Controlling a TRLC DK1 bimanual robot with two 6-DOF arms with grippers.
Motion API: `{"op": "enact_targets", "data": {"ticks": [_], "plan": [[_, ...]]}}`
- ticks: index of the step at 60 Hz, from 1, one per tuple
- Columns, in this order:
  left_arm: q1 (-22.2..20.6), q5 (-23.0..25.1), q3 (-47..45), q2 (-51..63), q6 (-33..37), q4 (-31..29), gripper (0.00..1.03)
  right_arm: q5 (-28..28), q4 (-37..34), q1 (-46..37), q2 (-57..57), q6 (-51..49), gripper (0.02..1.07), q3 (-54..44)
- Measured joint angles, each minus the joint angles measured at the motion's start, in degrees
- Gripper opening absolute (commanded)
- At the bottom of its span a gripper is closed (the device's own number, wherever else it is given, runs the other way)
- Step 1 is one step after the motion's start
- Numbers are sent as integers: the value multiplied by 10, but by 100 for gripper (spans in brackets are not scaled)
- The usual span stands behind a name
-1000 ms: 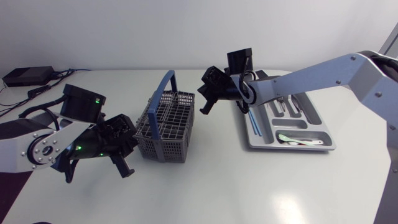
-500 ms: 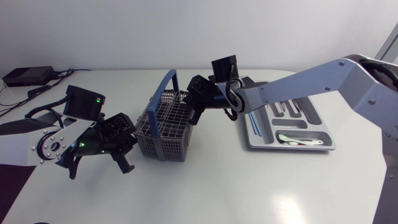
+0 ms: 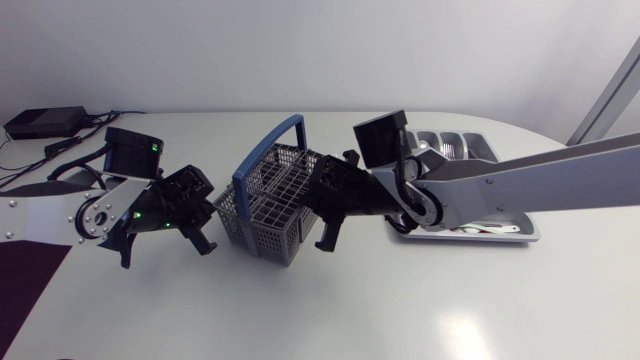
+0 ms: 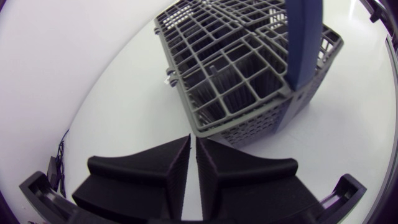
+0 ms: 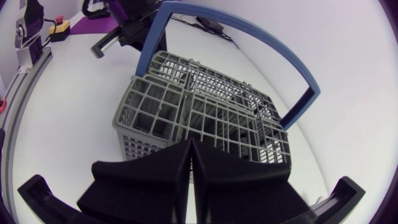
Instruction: Unload the cutlery basket into the drawer organizer.
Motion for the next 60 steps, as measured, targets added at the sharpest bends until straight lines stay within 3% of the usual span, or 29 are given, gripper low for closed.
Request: {"op": "enact_targets", "data": {"ticks": [15,30,60], "plan": [[5,0,-5,-25,0,-2,12,0,-1,-35,4,15,8,28],[5,4,-13,-63,0,-23,12,0,20,-91,89,21,8,114],[5,4,-13,-21,0,-6,12,6,34,-79,100,23,8,97]]}}
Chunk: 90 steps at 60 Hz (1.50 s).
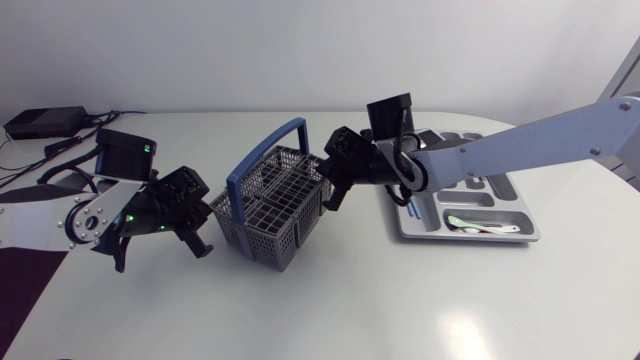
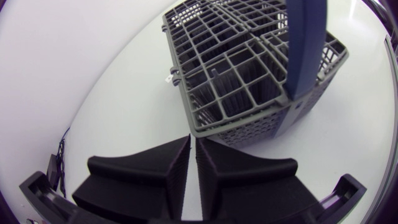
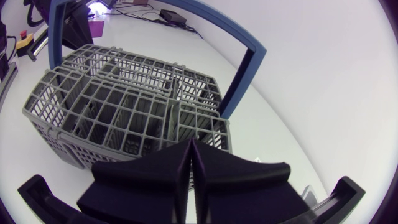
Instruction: Unload the cutlery basket into the drawer organizer.
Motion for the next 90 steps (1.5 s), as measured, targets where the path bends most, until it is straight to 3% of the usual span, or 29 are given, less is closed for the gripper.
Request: {"op": "enact_targets", "data": {"ticks": [36,51,65,90], "plan": [[26,1,40,64,0,56,12,19,-56,115,-155,43,8,-125],[42,9,43,54,0,42,12,12,-60,16,-212,42,8,-128],[28,14,28,0,-2,14,12,-7,-9,-80,-156,27,8,-130],[-4,13,23,9,-13,10,12,-20,28,-74,-56,23,8,-130]]}}
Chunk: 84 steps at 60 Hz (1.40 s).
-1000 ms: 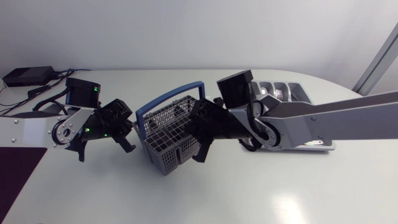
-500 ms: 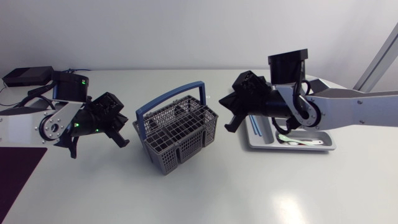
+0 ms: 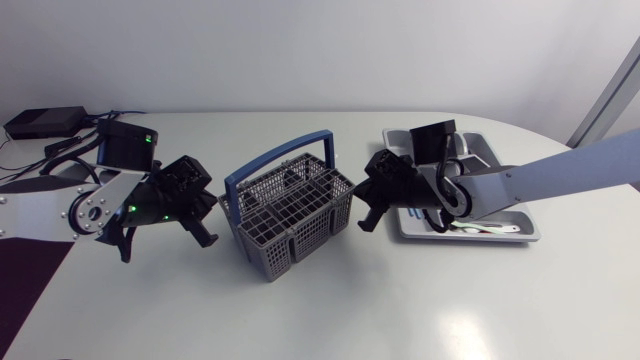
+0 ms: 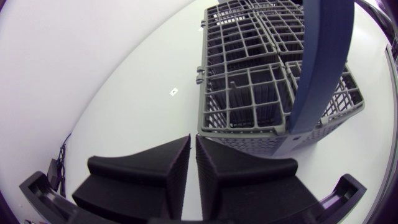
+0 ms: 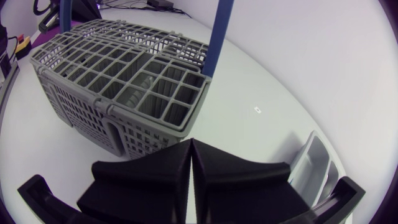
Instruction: Unload the cutlery basket into the drawer organizer.
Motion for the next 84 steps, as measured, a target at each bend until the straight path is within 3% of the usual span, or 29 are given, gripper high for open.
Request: {"op": "enact_targets", "data": {"ticks": [21,39,61,84], "plan": [[3,-3,5,44,-1,16,12,-12,-6,21,-57,0,8,-51],[16,-5,65,114,-6,20,12,1,-38,56,-129,5,8,-106],[27,-20,149,174,3,20,12,24,-54,88,-147,22,8,-116],[32,-20,160,179,3,24,12,42,-59,102,-149,30,8,-116]]}}
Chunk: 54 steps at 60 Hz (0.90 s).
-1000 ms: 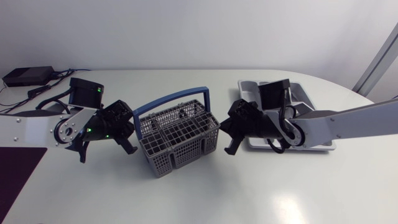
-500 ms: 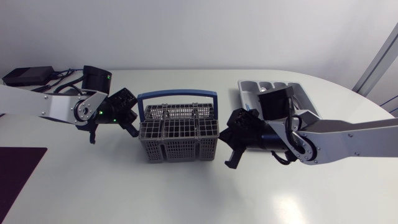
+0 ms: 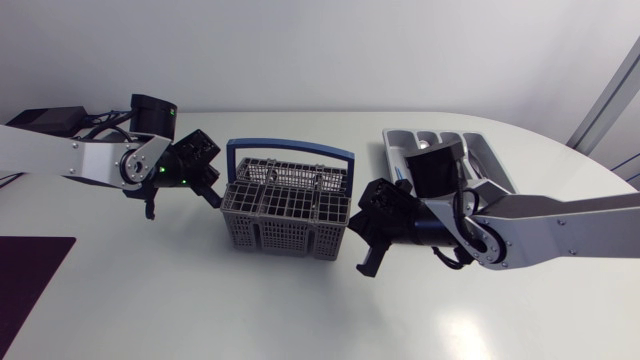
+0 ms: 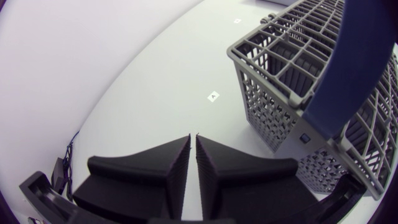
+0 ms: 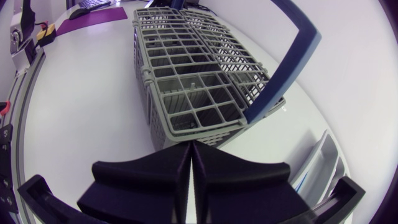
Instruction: Unload the cutlery basket into the drawer organizer.
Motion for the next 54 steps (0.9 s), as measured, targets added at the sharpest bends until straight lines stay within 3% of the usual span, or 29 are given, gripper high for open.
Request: {"op": "enact_targets", "data": {"ticks": [27,54], "plan": [[2,8,-36,7,1,2,12,-4,17,-16,6,0,8,0],[34,43,-45,-4,0,6,12,-15,28,-25,6,-7,8,1]]}}
